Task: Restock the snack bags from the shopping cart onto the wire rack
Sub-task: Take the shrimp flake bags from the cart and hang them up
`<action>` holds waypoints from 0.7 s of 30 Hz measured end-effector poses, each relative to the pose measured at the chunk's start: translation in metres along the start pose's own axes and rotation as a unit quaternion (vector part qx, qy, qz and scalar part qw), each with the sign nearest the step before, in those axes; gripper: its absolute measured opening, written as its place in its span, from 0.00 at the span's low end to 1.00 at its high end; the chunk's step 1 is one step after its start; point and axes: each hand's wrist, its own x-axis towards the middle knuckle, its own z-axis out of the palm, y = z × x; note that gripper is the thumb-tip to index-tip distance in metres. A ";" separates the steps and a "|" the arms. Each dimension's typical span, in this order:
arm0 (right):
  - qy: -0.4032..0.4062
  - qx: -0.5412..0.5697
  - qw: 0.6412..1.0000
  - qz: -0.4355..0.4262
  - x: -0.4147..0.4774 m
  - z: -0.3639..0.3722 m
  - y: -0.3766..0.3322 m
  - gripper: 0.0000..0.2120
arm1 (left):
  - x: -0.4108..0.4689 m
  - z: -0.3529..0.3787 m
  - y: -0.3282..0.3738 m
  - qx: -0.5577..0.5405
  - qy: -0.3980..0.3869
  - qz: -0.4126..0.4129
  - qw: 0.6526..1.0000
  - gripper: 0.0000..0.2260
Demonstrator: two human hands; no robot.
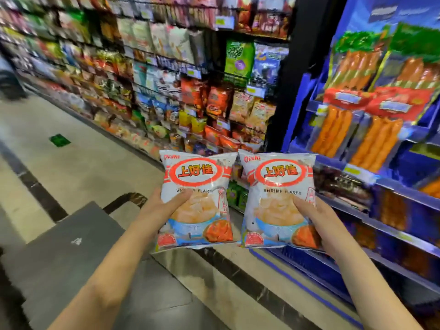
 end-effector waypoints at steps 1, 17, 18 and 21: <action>-0.010 -0.002 1.000 0.002 0.009 0.023 -0.004 0.21 | 0.001 -0.024 -0.002 -0.001 0.010 0.001 1.000 0.33; -0.215 0.012 0.976 0.015 0.193 0.323 -0.016 0.16 | 0.042 -0.270 -0.005 -0.008 0.190 0.032 0.981 0.15; -0.218 0.015 0.976 0.014 0.209 0.340 -0.015 0.17 | 0.052 -0.283 -0.003 -0.003 0.202 0.032 0.979 0.13; -0.230 0.025 0.973 0.018 0.257 0.382 -0.015 0.18 | 0.090 -0.319 0.006 0.015 0.219 0.036 0.975 0.16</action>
